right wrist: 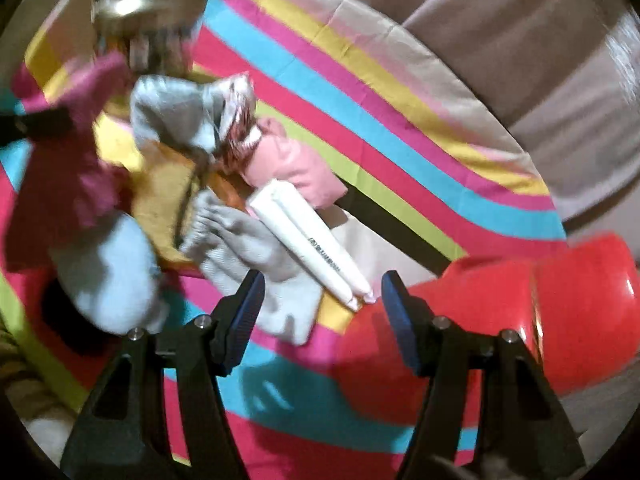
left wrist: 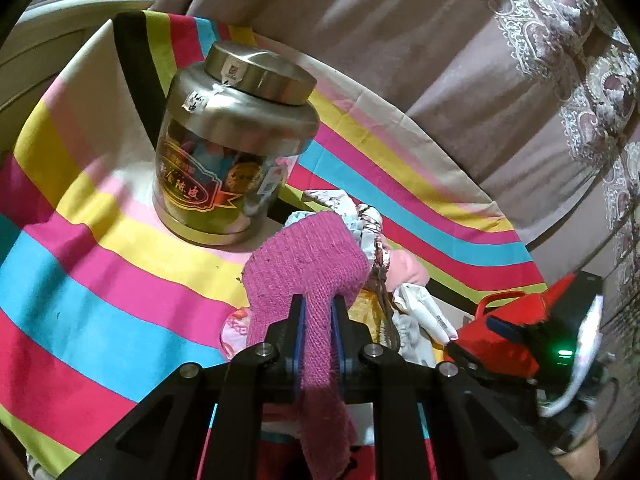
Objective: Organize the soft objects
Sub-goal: 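Grasp the white paper packet with the right gripper while the left gripper holds the sock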
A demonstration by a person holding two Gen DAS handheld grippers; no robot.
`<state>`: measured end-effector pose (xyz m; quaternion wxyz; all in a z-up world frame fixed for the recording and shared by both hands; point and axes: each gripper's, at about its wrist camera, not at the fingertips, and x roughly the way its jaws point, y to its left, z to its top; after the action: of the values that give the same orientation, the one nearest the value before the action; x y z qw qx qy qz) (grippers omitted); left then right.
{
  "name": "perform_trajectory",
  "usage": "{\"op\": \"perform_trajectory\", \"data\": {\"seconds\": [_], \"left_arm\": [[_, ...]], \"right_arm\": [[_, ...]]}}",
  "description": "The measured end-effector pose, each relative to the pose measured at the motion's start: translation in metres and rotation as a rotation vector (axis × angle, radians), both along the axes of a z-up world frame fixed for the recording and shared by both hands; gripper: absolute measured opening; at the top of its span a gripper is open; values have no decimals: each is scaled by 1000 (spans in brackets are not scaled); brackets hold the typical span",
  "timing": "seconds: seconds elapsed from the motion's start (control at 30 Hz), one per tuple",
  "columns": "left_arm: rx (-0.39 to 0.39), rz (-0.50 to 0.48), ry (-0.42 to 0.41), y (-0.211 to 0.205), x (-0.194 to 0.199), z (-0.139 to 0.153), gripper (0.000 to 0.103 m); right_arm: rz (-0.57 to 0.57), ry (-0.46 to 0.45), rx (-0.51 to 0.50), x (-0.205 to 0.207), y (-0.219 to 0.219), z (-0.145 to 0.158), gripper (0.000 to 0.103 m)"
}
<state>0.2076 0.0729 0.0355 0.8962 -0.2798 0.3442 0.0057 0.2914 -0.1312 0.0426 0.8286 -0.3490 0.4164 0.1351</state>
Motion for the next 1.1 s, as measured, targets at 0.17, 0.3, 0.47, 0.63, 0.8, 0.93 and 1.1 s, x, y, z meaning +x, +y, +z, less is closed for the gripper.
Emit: {"op": "perform_trajectory", "data": {"seconds": [0.17, 0.3, 0.47, 0.63, 0.8, 0.93, 1.1], "left_arm": [[-3, -1, 1, 1, 0, -2, 13], [-5, -2, 8, 0, 2, -4, 13], [-1, -4, 13, -1, 3, -6, 13], [4, -9, 16, -3, 5, -8, 13], [7, -14, 14, -4, 6, -9, 13], [5, -14, 12, -5, 6, -9, 13], [6, -16, 4, -6, 3, -7, 13]], "right_arm": [[22, 35, -100, 24, 5, -27, 64], [8, 48, -115, 42, 6, -34, 64], [25, 89, -156, 58, 13, -50, 64], [11, 117, -127, 74, 7, -55, 49], [23, 92, -105, 61, 8, -52, 44], [1, 87, 6, 50, -5, -30, 41], [-22, 81, 121, 23, -20, -3, 40]]}}
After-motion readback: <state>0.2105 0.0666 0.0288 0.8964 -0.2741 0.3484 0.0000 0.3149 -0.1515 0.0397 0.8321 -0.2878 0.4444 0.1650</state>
